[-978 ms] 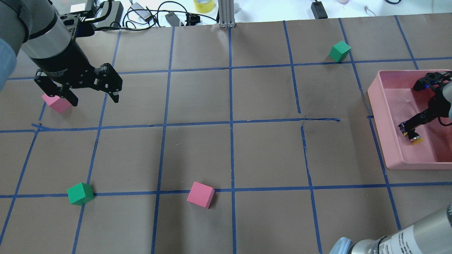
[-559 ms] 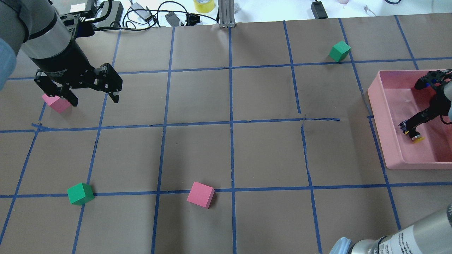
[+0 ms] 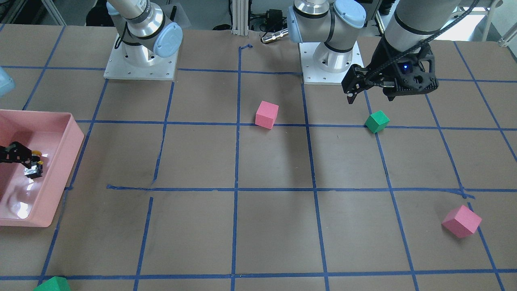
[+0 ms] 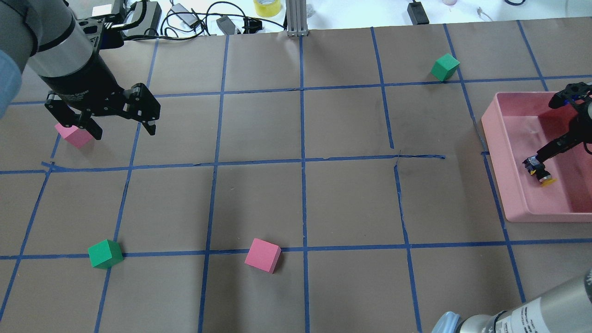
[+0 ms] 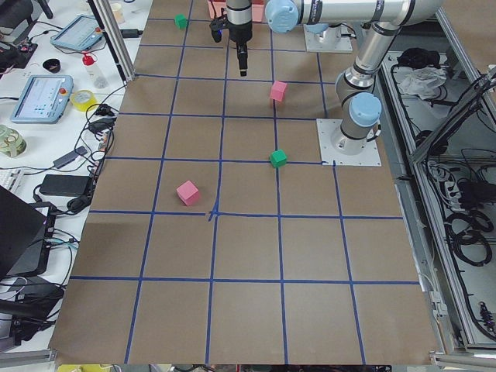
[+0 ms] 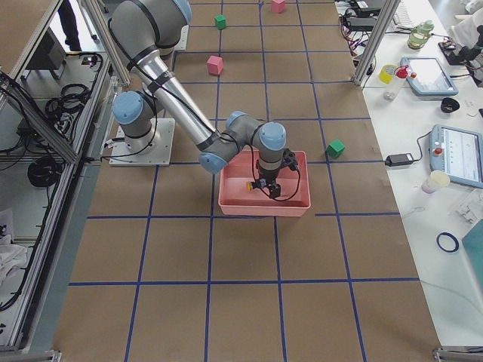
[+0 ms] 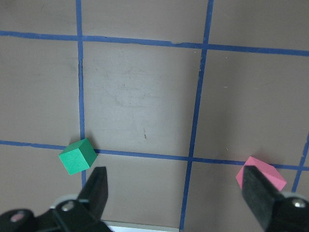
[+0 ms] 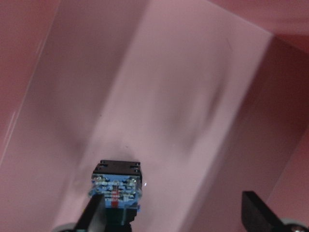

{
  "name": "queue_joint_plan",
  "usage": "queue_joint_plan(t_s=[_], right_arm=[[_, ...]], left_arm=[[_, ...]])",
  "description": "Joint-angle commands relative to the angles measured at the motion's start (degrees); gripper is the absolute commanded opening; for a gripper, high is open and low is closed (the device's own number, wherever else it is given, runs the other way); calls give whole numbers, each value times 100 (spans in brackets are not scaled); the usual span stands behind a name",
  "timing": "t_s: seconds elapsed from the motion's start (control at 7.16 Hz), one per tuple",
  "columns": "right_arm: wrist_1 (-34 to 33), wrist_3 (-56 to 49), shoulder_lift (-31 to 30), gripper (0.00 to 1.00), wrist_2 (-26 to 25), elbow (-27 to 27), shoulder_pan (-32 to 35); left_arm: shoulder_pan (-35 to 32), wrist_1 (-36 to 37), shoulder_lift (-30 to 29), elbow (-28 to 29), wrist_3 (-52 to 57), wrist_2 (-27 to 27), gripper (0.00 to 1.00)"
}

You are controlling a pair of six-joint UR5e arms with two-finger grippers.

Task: Align button upright
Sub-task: 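Lower the right gripper into the bin around the button switch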

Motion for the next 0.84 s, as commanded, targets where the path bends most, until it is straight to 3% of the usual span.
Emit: queue_joint_plan(t_s=[0.0, 0.7], right_arm=[[-9, -5, 10, 100, -14, -7, 4], [70, 39, -34, 100, 30, 28, 30]], left_arm=[[0, -3, -3, -6, 0, 3, 100], [0, -3, 6, -15, 0, 3, 100]])
